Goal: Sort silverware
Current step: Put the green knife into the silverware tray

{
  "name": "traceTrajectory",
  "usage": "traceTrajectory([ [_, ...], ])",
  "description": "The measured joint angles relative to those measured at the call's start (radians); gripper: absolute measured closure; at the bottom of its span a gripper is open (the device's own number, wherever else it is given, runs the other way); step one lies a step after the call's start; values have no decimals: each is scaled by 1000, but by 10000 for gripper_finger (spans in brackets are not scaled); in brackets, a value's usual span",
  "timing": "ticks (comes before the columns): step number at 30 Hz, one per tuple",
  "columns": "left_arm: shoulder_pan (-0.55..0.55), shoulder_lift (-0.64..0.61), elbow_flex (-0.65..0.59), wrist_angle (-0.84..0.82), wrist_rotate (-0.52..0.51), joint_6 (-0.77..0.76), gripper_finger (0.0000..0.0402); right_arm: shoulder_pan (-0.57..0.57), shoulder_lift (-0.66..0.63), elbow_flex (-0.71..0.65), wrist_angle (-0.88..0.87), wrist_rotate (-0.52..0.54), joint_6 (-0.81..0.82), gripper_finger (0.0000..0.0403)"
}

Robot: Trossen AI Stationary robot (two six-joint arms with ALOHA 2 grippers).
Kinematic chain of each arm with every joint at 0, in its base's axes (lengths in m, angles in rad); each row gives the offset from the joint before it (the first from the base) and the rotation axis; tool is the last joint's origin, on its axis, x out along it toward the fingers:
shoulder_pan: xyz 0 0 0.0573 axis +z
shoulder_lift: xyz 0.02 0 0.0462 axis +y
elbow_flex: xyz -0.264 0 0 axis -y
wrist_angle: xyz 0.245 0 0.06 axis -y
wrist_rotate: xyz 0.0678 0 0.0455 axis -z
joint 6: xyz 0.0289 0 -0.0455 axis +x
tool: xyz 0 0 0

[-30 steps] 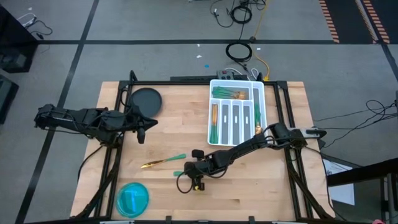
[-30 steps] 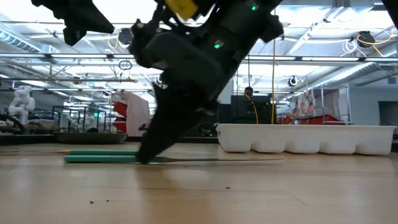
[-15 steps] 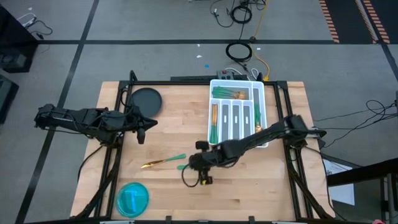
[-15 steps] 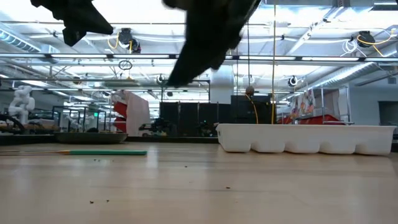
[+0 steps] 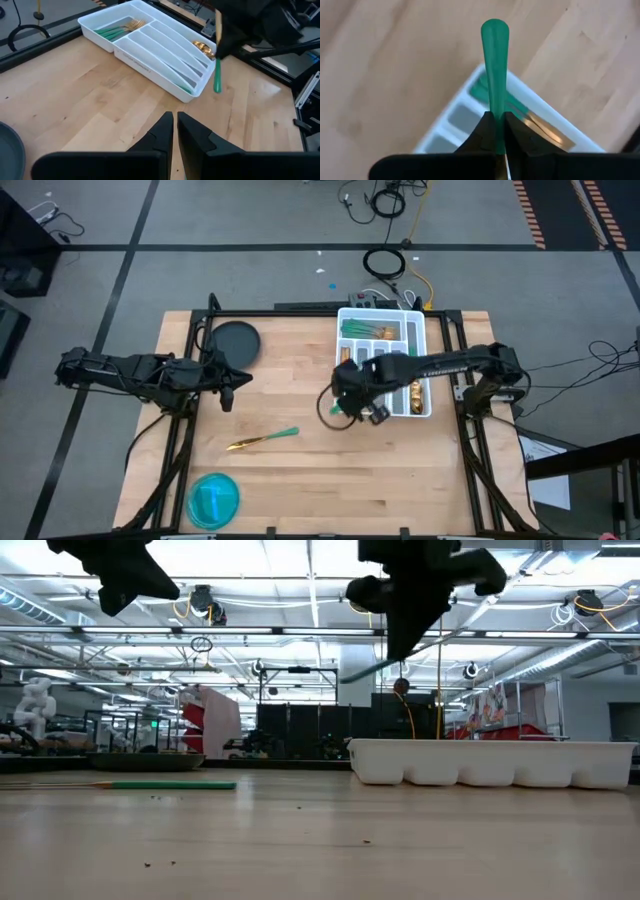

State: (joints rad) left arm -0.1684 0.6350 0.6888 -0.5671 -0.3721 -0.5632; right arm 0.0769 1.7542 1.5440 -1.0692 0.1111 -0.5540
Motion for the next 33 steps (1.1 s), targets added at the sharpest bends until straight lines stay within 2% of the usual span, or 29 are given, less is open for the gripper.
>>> traceTrajectory([
  [8, 0, 0, 0, -2, -5, -6, 369, -144, -4, 0, -35, -5, -389, 403],
  [17, 0, 0, 0, -3, -12, -7, 369, -275, -4, 0, -93, -5, -731, 403],
  [26, 0, 0, -24, 1, -76, -7, 369, -313, 8, 2, -113, -50, -921, 403],
  [33, 0, 0, -44, 0, -82, -34, 369, -312, 64, 2, -107, -65, -1020, 403],
])
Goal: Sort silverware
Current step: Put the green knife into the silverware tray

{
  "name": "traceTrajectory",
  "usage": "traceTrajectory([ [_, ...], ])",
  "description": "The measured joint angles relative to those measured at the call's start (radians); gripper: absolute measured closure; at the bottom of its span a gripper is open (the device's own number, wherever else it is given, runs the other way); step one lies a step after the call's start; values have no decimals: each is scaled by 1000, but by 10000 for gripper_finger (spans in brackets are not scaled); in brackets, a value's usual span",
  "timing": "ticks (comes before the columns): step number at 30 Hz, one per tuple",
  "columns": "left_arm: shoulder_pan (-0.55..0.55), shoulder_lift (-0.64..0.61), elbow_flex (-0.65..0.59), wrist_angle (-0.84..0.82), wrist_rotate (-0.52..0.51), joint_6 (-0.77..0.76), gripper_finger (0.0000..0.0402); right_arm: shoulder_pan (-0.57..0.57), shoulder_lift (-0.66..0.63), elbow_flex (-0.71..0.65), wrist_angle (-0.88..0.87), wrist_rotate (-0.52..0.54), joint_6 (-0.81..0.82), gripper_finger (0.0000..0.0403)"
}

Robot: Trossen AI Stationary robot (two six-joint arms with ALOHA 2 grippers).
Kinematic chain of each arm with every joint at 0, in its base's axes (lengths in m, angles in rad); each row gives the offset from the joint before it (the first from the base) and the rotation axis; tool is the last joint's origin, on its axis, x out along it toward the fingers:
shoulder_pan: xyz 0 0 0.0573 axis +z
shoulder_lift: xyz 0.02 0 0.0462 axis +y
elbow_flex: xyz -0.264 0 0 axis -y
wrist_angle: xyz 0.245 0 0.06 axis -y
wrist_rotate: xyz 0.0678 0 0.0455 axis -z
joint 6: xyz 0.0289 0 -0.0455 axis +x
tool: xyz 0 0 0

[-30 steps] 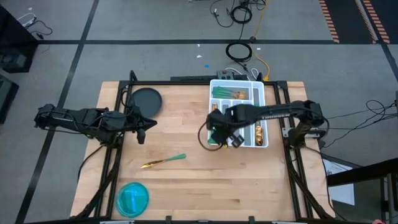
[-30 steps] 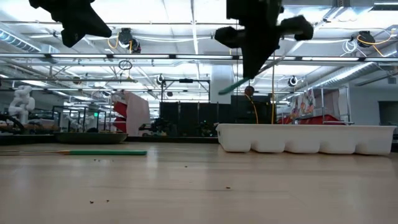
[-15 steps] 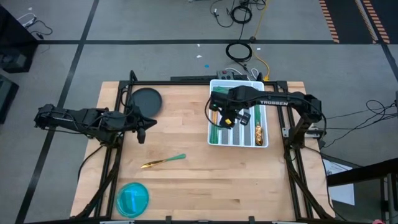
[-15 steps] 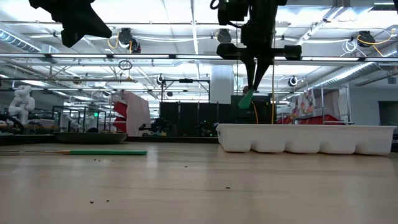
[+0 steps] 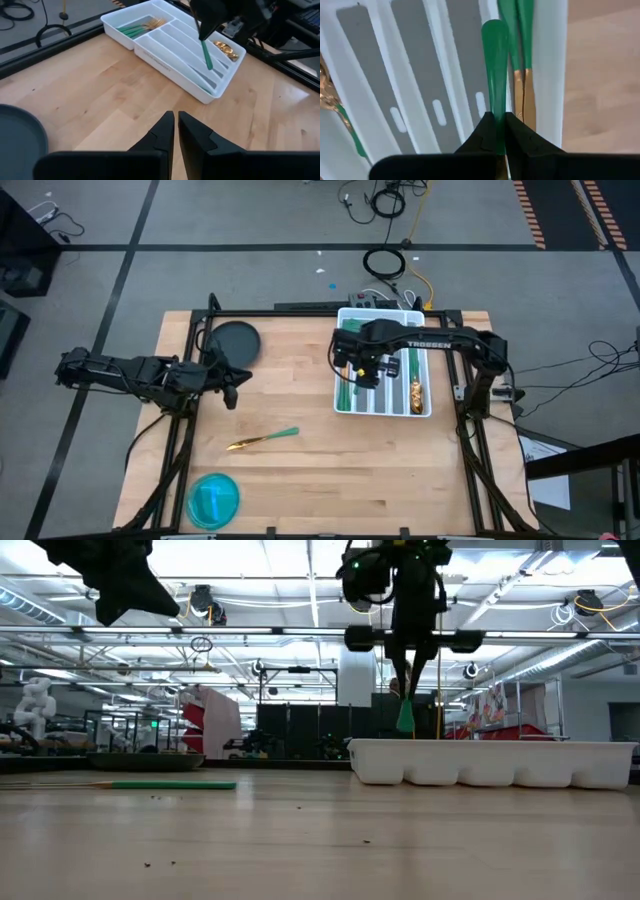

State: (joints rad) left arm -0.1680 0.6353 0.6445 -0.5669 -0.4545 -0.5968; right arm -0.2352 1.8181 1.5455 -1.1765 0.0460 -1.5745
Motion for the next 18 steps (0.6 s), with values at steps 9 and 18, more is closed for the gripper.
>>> traceTrajectory([
  [9, 0, 0, 0, -1, -18, 1, 369, -1, 65, 0, 69, -17, -97, 402],
  [18, 0, 0, 0, -16, -25, 1, 369, -1, 86, 0, 126, -146, -141, 402],
])
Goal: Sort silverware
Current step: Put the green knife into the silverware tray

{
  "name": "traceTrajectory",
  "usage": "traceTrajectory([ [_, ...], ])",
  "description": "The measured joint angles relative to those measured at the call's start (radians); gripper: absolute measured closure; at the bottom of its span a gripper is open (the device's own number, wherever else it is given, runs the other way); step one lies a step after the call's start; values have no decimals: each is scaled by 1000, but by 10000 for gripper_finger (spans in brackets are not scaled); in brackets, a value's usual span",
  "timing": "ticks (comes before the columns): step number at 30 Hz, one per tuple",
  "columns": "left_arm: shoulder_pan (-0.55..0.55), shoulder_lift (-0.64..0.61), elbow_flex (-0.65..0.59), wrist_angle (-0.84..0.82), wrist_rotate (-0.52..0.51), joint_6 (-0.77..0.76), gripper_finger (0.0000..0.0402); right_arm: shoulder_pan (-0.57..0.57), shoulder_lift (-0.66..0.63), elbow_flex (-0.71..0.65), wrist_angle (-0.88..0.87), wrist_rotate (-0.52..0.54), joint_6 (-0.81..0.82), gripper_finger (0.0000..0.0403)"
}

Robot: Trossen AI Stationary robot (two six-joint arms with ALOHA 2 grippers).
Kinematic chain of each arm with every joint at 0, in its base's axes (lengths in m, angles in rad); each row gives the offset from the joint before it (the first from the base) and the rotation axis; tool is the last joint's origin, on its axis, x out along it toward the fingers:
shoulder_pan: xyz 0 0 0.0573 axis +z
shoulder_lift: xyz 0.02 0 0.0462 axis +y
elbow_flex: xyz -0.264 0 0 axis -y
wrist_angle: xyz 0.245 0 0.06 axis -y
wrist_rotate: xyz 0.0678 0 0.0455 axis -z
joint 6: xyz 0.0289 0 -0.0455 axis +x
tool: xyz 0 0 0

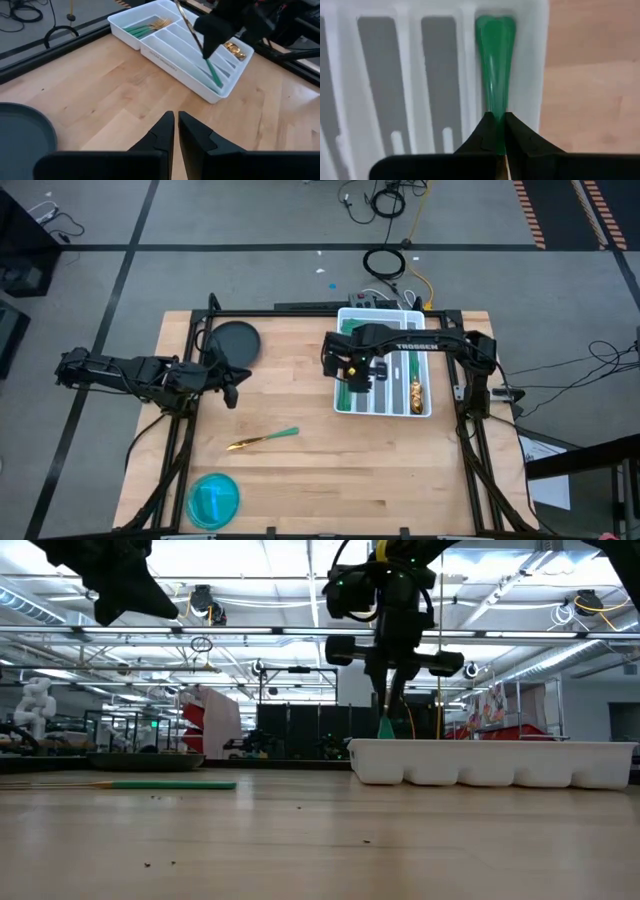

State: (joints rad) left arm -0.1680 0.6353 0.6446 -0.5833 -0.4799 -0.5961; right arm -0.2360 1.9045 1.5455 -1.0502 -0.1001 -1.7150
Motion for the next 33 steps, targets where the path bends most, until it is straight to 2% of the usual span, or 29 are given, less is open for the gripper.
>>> traceTrajectory([
  [5, 0, 0, 0, -6, -22, 0, 369, -7, 0, 0, 17, -77, -24, 402],
  [10, 0, 0, 0, -6, -44, 1, 369, -10, 0, 0, 50, -98, -59, 402],
  [13, 0, 0, 0, -5, -49, 1, 369, -22, 0, 0, 66, -150, -70, 402],
  [19, 0, 0, 0, -5, -57, 1, 369, -55, 5, 0, 37, -184, -81, 402],
  [23, 0, 0, 0, -5, -72, 1, 369, -86, 5, 0, 37, -287, -80, 402],
  [30, 0, 0, 0, -7, -106, 9, 369, -125, 5, 0, 49, -299, -80, 403],
  [33, 0, 0, 0, -9, -126, 10, 369, -131, 5, 0, 47, -358, -77, 403],
])
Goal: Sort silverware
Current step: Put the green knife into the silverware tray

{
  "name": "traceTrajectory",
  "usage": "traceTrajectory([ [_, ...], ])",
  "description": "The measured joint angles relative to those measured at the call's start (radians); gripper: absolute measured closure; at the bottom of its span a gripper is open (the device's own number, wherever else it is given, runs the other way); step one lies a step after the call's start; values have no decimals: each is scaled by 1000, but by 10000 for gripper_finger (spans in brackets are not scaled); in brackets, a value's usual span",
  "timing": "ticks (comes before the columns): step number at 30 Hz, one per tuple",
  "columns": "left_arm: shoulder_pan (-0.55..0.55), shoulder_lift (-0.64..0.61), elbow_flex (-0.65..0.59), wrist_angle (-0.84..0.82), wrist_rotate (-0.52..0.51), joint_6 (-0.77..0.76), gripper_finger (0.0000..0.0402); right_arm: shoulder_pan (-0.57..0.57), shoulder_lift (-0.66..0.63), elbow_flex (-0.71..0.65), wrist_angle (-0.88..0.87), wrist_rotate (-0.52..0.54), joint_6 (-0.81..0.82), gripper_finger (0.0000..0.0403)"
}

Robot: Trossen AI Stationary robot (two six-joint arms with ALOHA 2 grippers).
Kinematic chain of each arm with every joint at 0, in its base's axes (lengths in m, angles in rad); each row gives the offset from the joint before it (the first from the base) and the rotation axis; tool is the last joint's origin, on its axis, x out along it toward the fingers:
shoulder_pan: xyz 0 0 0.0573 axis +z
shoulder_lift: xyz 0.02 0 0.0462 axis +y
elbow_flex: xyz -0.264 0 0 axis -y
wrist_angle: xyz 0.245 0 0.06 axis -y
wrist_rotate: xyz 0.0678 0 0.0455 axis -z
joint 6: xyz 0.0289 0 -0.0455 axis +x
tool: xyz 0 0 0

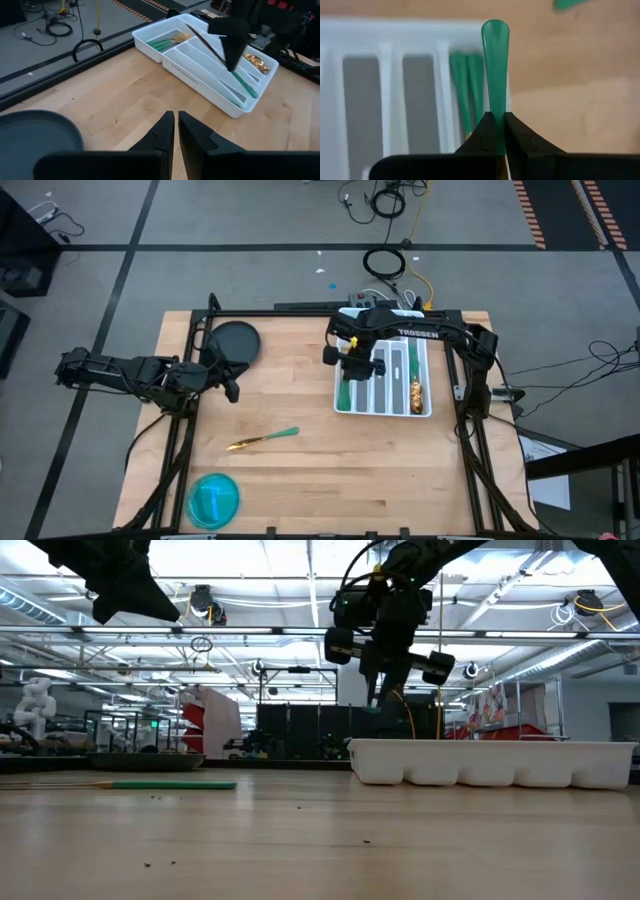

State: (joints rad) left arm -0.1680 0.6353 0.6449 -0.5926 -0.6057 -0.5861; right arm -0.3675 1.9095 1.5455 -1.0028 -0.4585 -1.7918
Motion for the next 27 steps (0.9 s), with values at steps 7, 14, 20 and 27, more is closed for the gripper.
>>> traceTrajectory([
  [7, 0, 0, 0, -26, -23, -3, 369, -1, 47, 0, 6, -43, 16, 403],
  [14, 0, 0, 0, -50, -28, -3, 369, -2, 106, 0, 7, -2, -1, 403],
  [20, 0, 0, 0, -55, -59, -1, 369, -7, 137, 0, 8, 14, -8, 403],
  [27, 0, 0, 0, -54, -87, 26, 369, -6, 169, -1, 9, 14, -9, 403],
])
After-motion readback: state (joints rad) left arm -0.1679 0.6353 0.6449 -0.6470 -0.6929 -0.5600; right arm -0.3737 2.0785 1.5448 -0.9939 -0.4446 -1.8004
